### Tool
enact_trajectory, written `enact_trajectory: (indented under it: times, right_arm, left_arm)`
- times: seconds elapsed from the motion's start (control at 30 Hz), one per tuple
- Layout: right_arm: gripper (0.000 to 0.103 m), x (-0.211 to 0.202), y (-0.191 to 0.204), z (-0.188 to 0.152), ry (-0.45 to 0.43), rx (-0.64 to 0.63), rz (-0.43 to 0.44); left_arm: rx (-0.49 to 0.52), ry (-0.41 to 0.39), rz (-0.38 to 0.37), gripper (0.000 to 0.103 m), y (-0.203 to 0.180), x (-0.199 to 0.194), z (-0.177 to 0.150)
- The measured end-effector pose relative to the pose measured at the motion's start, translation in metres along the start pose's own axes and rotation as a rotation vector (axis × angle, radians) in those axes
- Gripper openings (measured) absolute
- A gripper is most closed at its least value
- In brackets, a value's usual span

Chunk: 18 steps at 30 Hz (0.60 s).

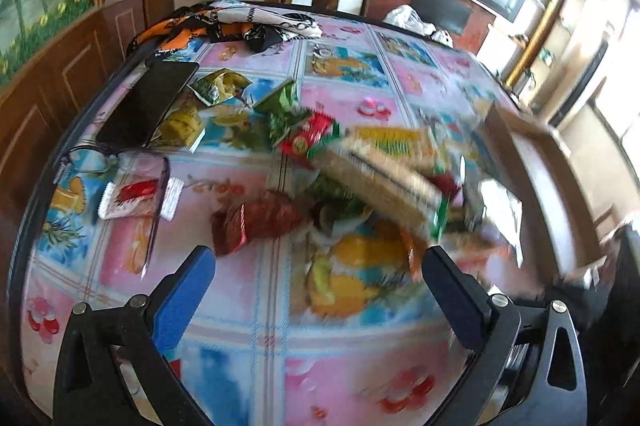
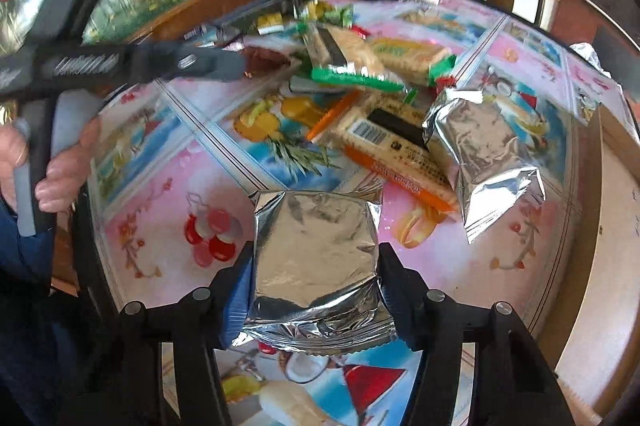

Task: Organize snacks
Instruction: 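Grasp the long cracker roll with the left tool while the right tool holds the foil bag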

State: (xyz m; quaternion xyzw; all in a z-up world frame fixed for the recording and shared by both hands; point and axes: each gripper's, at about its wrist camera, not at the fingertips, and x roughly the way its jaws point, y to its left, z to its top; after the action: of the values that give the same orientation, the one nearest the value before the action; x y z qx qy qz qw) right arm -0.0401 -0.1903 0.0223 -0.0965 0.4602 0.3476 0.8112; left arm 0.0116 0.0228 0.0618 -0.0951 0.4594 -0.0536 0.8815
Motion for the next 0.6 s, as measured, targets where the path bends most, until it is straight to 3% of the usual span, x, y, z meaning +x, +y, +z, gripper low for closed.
enact_trajectory:
  times: [0.13, 0.27, 0.37, 0.6]
  right_arm:
    - [0.063, -0.02, -0.003, -0.002, -0.092, 0.055, -0.005]
    - [0.063, -0.034, -0.007, -0.008, -0.148, 0.1, 0.013]
    - [0.063, -0.043, -0.011, -0.011, -0.175, 0.113, 0.015]
    - [0.063, -0.059, -0.026, -0.025, -0.233, 0.153, 0.032]
  left_arm:
    - [-0.121, 0.047, -0.044, 0.101, 0.001, 0.017, 0.027]
    - [-0.174, 0.075, 0.039, 0.096, -0.012, 0.036, 0.047]
    - [-0.129, 0.077, 0.143, 0.096, -0.032, 0.047, 0.057]
    - [0.021, 0.101, 0.279, 0.096, -0.074, 0.072, 0.056]
